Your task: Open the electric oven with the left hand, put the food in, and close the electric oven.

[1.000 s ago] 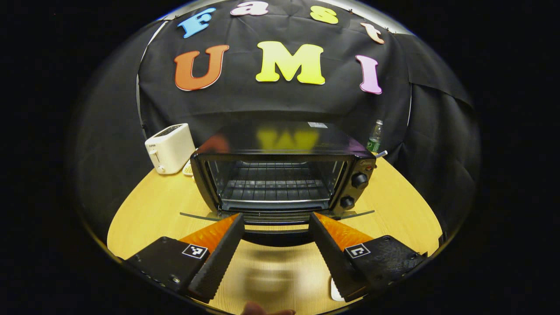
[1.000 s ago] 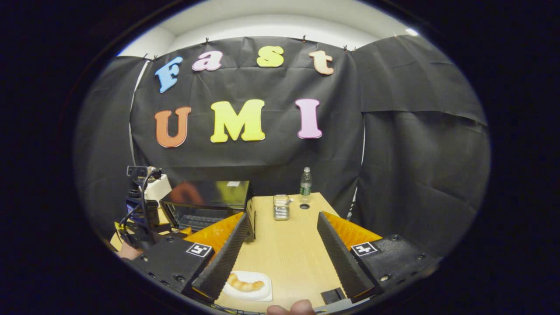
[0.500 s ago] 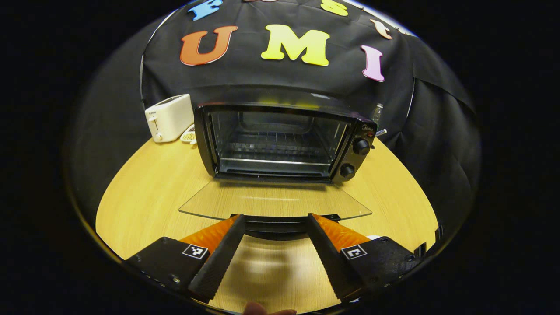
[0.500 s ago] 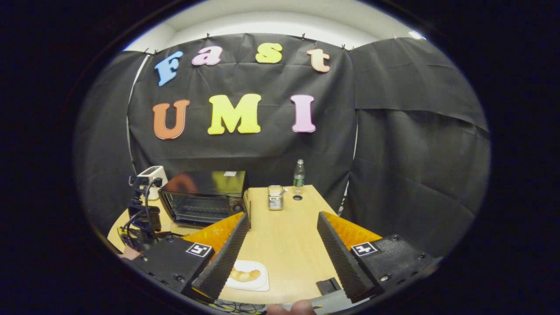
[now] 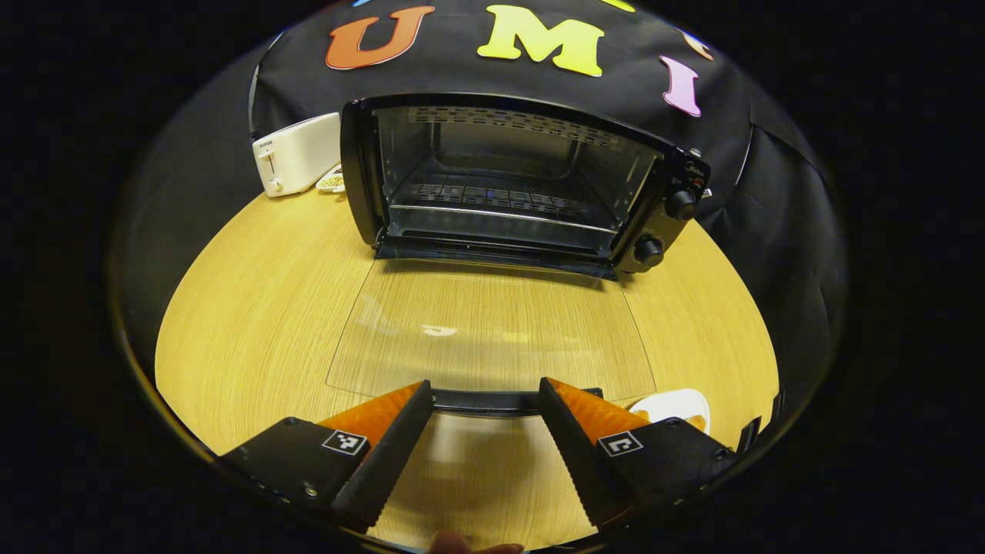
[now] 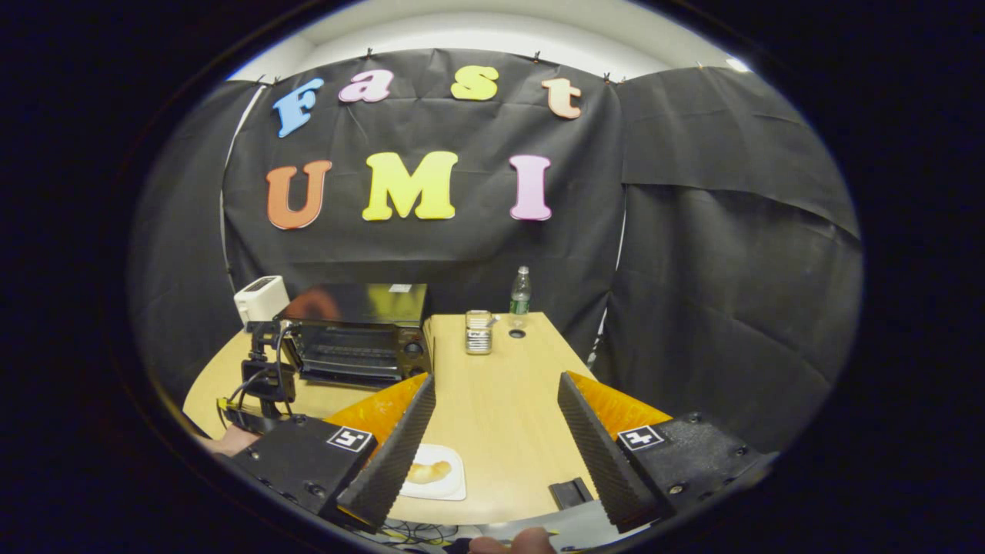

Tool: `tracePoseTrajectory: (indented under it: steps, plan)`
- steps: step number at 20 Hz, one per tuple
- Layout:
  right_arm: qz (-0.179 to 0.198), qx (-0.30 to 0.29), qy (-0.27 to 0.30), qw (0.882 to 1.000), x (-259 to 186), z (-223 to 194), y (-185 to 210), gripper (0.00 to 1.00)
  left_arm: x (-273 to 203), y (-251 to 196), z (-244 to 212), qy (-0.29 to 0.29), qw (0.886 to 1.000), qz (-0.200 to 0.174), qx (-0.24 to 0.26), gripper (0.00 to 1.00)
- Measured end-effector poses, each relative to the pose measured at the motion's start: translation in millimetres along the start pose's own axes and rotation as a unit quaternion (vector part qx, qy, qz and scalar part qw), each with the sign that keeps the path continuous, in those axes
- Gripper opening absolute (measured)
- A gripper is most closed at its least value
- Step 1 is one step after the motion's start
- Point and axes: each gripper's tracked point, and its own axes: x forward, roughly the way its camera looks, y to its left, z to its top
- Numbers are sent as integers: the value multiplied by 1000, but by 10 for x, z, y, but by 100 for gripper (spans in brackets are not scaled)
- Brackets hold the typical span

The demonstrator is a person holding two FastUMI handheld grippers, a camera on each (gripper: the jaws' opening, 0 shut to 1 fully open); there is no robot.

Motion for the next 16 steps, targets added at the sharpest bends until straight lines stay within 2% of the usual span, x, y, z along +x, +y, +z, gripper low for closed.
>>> tracePoseTrajectory:
  steps: [5, 9, 16]
  plan:
    - [7, 13, 15, 1000, -26, -108, 51, 100, -45, 4, 26, -9, 1000, -5, 12, 93]
    - [16, 23, 31, 999, -27, -241, 150, 100, -153, 11, 124, -19, 1000, -13, -5, 93]
    - [47, 89, 110, 989, 186, -791, 509, 100, -804, 179, 546, -100, 995, -20, 17, 93]
